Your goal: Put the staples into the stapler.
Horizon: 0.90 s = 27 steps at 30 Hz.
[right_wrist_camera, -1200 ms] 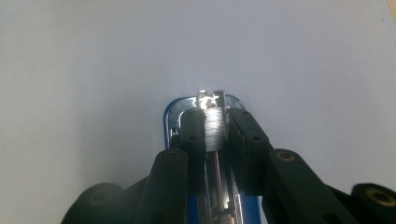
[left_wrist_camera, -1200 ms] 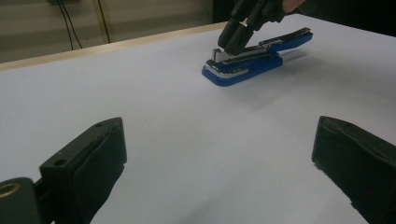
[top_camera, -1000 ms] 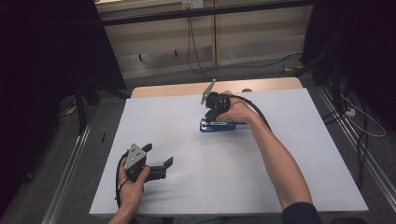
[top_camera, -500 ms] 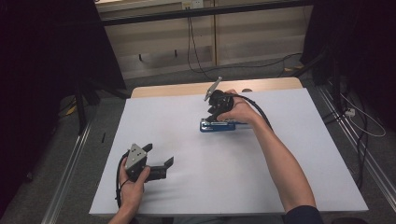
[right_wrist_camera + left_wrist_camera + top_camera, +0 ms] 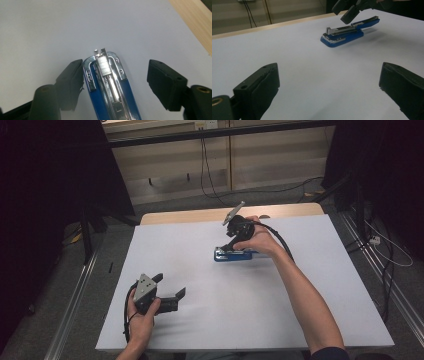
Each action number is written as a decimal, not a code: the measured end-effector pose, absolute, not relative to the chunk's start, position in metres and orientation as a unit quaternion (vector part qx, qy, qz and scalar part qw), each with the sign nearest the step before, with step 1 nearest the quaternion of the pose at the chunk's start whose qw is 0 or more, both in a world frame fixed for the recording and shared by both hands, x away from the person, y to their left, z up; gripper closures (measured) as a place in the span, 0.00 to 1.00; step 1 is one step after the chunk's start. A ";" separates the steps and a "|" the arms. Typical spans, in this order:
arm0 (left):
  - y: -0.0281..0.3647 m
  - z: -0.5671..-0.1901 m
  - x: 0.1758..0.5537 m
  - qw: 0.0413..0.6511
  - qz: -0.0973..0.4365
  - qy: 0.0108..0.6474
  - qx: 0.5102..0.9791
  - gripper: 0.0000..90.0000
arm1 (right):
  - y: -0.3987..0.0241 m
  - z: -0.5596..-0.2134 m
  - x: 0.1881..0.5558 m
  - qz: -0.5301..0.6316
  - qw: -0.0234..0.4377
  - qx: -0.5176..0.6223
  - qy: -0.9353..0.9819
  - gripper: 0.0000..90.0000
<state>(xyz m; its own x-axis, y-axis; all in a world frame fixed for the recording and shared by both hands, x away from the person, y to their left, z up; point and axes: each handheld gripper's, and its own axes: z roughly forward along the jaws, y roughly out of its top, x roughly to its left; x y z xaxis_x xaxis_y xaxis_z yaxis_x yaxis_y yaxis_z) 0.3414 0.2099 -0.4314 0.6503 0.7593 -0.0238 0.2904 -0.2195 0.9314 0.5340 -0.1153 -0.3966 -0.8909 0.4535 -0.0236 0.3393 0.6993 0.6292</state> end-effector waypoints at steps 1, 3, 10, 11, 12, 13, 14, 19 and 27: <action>0.210 -0.432 0.341 0.516 0.227 0.352 0.747 0.04 | -0.116 -0.396 0.533 0.325 0.093 0.219 0.915 0.29; 0.210 -0.432 0.342 0.515 0.226 0.351 0.748 0.04 | -0.117 -0.394 0.532 0.327 0.100 0.223 0.913 0.26; 0.210 -0.432 0.342 0.515 0.226 0.351 0.749 0.04 | -0.120 -0.393 0.527 0.343 0.114 0.248 0.899 0.22; 0.210 -0.432 0.342 0.515 0.226 0.351 0.749 0.04 | -0.121 -0.393 0.526 0.348 0.117 0.249 0.896 0.23; 0.210 -0.432 0.342 0.515 0.226 0.351 0.749 0.04 | -0.121 -0.393 0.524 0.350 0.119 0.249 0.895 0.22; 0.210 -0.432 0.342 0.515 0.226 0.351 0.749 0.04 | -0.122 -0.393 0.523 0.353 0.119 0.253 0.893 0.22; 0.210 -0.432 0.342 0.513 0.227 0.350 0.750 0.04 | -0.123 -0.393 0.523 0.353 0.122 0.255 0.892 0.21; 0.210 -0.432 0.342 0.514 0.227 0.351 0.749 0.04 | -0.131 -0.394 0.516 0.361 0.140 0.275 0.880 0.18; 0.210 -0.431 0.343 0.515 0.231 0.355 0.745 0.04 | -0.145 -0.399 0.506 0.367 0.170 0.317 0.858 0.14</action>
